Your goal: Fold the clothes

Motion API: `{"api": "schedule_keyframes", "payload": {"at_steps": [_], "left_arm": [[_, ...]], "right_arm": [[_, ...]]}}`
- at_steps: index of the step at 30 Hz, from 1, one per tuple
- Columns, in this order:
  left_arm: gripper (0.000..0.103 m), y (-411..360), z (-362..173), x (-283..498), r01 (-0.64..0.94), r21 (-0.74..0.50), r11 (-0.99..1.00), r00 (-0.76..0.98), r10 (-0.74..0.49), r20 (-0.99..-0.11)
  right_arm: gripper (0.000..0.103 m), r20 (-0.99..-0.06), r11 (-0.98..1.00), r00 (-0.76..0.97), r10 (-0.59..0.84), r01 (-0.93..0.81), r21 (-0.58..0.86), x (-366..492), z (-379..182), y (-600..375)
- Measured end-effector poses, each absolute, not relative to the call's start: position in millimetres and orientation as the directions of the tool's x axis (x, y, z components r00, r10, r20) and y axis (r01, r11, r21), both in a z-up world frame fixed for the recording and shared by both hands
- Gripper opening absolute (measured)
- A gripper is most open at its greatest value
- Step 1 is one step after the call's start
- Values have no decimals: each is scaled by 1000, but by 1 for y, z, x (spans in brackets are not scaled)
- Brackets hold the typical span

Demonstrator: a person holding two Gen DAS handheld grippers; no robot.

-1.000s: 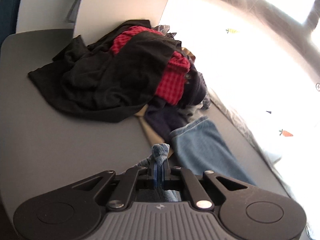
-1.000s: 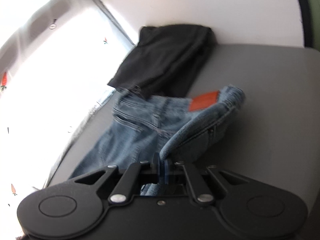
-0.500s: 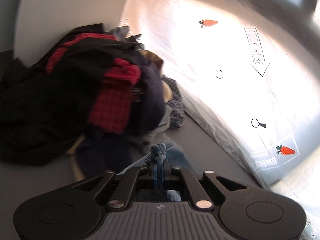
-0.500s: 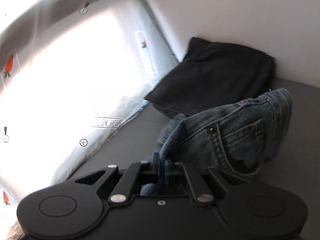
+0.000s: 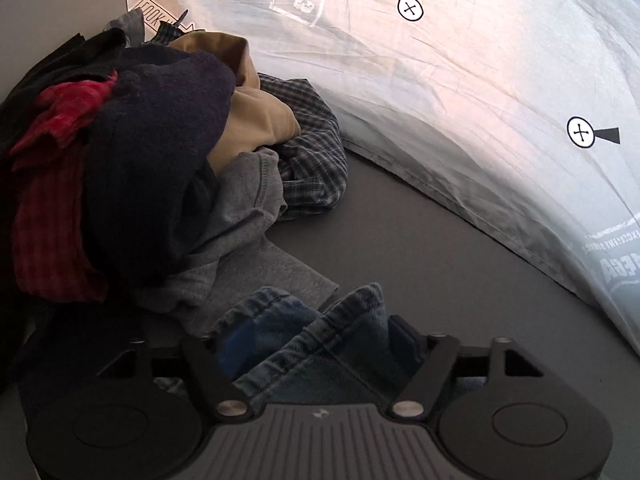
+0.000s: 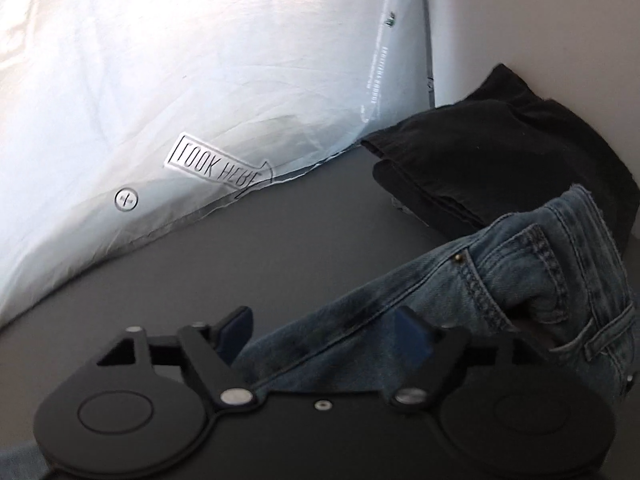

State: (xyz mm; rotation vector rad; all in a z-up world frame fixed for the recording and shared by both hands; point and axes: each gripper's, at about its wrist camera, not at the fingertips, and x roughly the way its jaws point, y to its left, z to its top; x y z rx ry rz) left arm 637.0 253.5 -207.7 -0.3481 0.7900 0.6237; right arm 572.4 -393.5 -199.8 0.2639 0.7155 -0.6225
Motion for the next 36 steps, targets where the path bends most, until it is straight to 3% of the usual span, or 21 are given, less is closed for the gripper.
{"api": "schedule_keyframes", "payload": {"at_steps": [6,10,13,23,27,36], "left_arm": [[82,232,-198,589,-530,70,845,543,402,-737],[83,212,-193,556,-509,57,859,531,365,-765],[89,181,-189,536,-438,75,896,551,333,-765],[93,84,-231,501,-166,143,976,533,211,-820],[103,74,-237,496,-202,201,959,544,280,-791],[103,88,-241,493,-227,108,968,546,219,-809]], "right_arm": [[84,-692,873,595,-409,475,-108,539,-210,-339],[86,-702,904,592,-395,385,-183,505,-214,-312],[90,-709,905,589,-389,390,-173,471,-211,-304],[96,-705,911,587,-397,346,-225,391,-221,-287],[96,-695,918,600,-396,260,-299,390,-228,-281],[97,-643,893,680,-353,40,-448,416,-234,-253]]}}
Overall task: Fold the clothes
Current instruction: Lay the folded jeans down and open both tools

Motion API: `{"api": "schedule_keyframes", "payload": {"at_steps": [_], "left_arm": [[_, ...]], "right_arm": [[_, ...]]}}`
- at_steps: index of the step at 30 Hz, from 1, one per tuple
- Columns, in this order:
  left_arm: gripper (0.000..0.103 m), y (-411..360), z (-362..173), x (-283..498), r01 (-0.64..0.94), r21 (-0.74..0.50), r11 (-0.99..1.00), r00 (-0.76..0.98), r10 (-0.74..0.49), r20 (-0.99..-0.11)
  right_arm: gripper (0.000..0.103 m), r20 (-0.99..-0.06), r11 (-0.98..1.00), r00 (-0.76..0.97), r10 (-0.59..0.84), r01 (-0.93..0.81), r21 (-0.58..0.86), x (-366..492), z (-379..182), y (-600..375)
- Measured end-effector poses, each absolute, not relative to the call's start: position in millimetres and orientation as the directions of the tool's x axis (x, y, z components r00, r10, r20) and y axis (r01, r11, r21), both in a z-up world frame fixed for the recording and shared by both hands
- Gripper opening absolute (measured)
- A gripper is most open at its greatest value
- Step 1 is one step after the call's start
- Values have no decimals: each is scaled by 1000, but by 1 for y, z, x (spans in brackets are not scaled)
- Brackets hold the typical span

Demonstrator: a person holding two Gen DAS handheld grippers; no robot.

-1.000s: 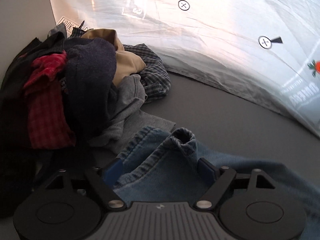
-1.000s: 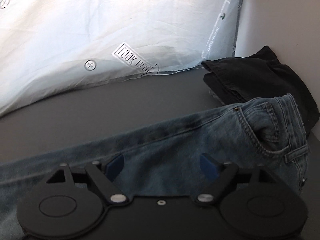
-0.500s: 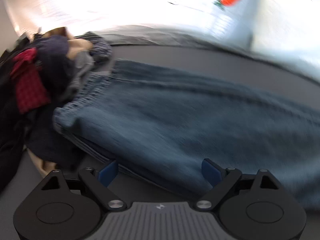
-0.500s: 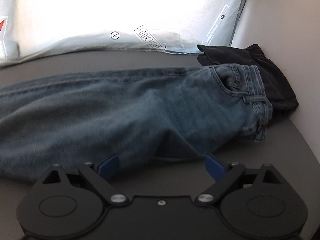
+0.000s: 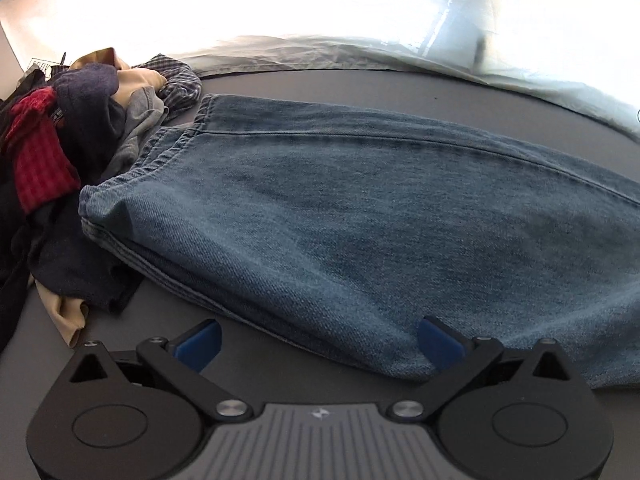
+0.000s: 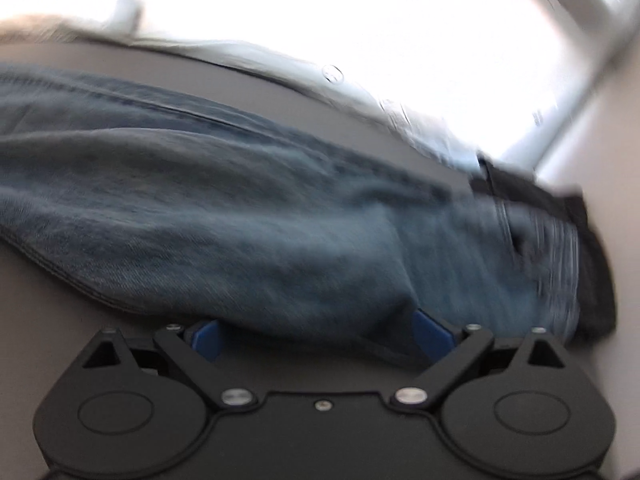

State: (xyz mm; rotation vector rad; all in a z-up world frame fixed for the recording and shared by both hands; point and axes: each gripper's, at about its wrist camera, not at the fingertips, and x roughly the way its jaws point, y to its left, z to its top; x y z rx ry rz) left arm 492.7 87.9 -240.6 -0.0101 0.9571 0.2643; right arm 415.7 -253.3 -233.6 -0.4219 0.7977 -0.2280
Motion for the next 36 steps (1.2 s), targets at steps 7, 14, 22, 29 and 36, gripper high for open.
{"api": "schedule_keyframes", "payload": {"at_steps": [7,14,22,29,36], "left_arm": [[103,90,-241,491,-255,87,963,547,218,-808],[103,97,-244,488,-287,26,957,549,187,-815],[103,98,-246,487,-295,11,956,557,181,-810],[103,101,-247,486,-299,-10,954,562,168,-810],[103,101,-247,485,-297,-12,955,567,167,-806]], "right_arm": [[101,-451,860,791,-414,176,-480,419,-207,-246],[101,-517,801,706,-484,119,-587,428,-249,-246],[102,-491,764,722,-488,81,-640,452,-257,-245],[103,-519,764,686,-510,85,-639,450,-252,-247],[103,-538,765,658,-527,92,-638,434,-249,-251]]}}
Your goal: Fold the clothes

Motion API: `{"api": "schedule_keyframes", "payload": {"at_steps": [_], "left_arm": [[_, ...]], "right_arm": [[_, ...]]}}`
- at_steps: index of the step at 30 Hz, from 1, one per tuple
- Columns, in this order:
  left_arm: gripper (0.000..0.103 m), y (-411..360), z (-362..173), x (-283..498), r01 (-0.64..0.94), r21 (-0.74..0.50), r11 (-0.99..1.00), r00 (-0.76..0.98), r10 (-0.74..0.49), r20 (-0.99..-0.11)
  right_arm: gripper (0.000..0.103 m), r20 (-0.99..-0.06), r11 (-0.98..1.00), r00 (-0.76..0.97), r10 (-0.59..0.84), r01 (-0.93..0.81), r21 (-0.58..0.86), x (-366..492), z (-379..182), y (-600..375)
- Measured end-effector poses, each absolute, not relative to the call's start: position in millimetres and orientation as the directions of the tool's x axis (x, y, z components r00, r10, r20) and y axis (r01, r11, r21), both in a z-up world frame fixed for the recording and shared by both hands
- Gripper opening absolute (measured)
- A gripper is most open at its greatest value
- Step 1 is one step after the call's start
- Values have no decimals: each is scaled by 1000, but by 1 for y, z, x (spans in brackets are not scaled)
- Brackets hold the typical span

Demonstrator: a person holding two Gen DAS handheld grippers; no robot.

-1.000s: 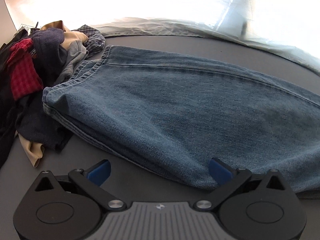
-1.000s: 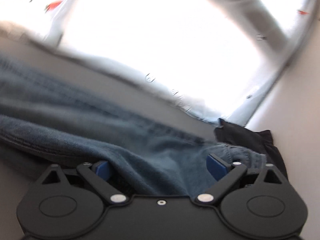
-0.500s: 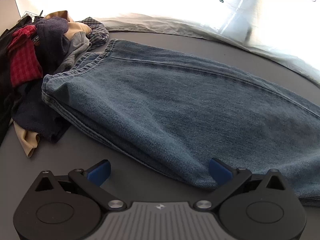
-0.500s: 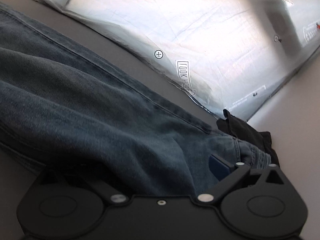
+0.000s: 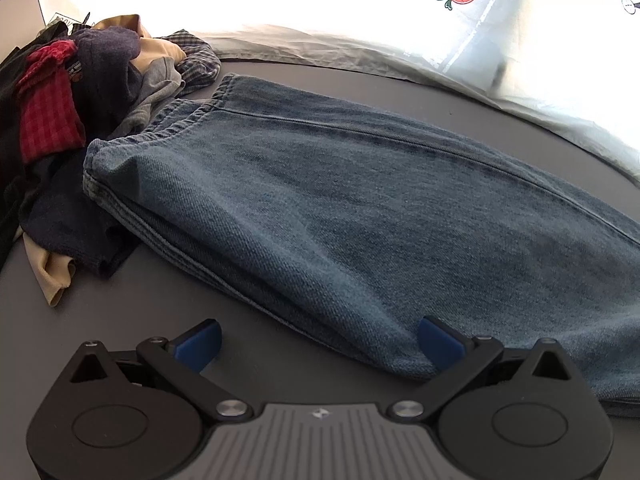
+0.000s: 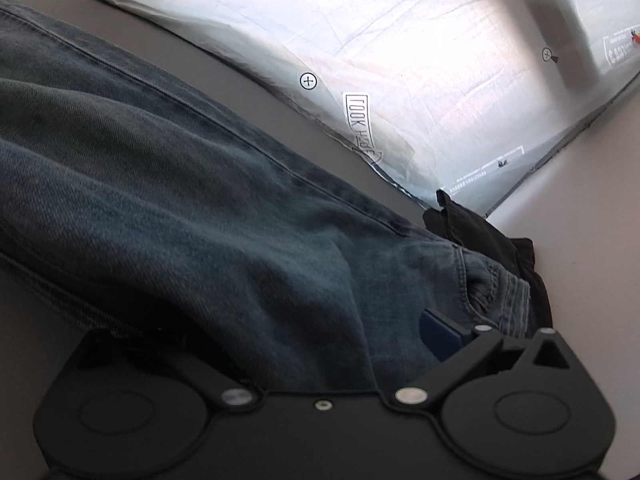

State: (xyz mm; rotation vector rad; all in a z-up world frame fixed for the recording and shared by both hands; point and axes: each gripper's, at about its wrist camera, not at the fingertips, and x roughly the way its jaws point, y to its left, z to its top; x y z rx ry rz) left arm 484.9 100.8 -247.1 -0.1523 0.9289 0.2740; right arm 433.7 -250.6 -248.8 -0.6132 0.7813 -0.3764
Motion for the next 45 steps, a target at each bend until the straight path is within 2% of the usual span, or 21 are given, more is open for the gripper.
{"api": "schedule_keyframes", "payload": {"at_steps": [22,34,39,43,45], "left_arm": [[103,100,-249,481,-286,-15,958,594,165,-788],[103,107,-247,481,-243,-44,969,595,113,-796],[103,123,-243,476,-120,-86,989,574,-2,-819],[103,149,-241,458,-198,-70,978,575,58,-816],[103,161,-243,453,-185,-51,981,568,64,-820]], "right_arm": [[103,-588,801,599,-544,160,-577,392,-248,-257],[103,-611,804,531,-586,291,-519,385,-248,-253],[103,-670,825,482,-565,346,-447,379,-243,-252],[103,-743,849,442,-502,417,-326,373,-238,-253],[103,-778,857,434,-455,451,-250,372,-237,-250]]}}
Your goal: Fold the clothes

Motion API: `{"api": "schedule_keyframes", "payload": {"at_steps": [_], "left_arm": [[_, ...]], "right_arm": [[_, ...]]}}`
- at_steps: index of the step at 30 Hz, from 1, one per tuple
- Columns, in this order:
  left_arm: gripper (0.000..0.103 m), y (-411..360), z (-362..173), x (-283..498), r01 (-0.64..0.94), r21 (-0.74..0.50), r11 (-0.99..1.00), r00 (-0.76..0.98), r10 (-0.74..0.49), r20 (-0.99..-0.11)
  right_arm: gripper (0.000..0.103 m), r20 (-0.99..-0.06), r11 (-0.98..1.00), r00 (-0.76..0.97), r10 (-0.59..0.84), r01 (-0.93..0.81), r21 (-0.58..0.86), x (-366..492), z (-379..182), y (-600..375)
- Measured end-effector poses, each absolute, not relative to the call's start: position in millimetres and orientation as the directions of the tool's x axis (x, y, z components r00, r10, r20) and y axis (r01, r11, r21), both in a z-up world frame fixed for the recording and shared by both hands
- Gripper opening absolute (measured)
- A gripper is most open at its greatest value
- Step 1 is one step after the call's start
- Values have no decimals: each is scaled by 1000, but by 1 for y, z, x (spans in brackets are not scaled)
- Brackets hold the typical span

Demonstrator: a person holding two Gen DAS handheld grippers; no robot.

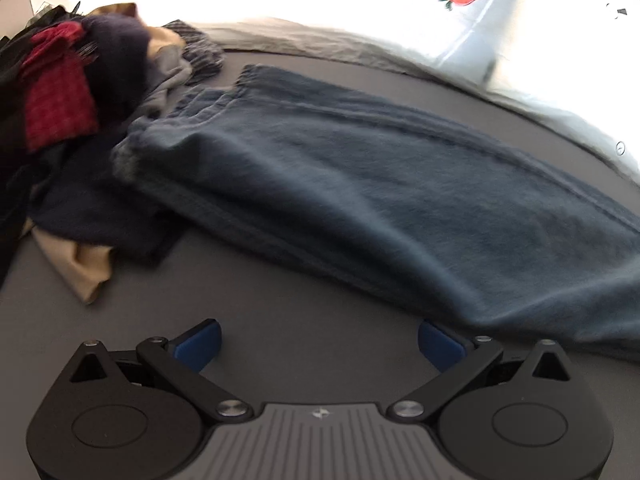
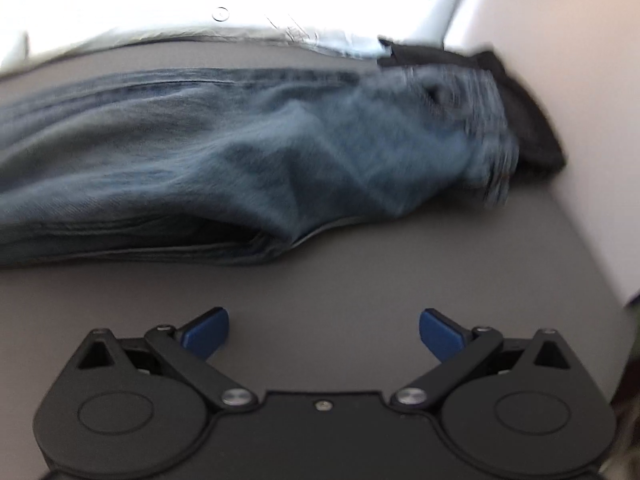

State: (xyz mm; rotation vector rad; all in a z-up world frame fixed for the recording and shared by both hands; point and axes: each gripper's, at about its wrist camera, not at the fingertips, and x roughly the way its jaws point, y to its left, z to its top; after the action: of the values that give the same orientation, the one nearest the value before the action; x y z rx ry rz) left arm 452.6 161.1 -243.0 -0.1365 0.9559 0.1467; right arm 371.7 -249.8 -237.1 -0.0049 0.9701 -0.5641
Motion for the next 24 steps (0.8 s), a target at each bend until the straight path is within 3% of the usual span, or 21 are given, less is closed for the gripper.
{"api": "schedule_keyframes", "payload": {"at_steps": [4,12,18,24], "left_arm": [[103,180,-243,449,-127,11,992,575,82,-814],[103,193,-228,462,-74,265,961,661,246,-708],[103,200,-215,481,-16,354,935,718,257,-647],[103,200,-219,506,45,427,903,726,264,-635]], "right_arm": [[103,-812,866,433,-391,472,-166,374,-237,-229],[103,-801,950,518,-298,245,-195,412,-221,-136],[101,-828,985,547,-124,168,-37,437,-203,-102],[94,-842,977,503,-196,175,-124,465,-211,-82]]}}
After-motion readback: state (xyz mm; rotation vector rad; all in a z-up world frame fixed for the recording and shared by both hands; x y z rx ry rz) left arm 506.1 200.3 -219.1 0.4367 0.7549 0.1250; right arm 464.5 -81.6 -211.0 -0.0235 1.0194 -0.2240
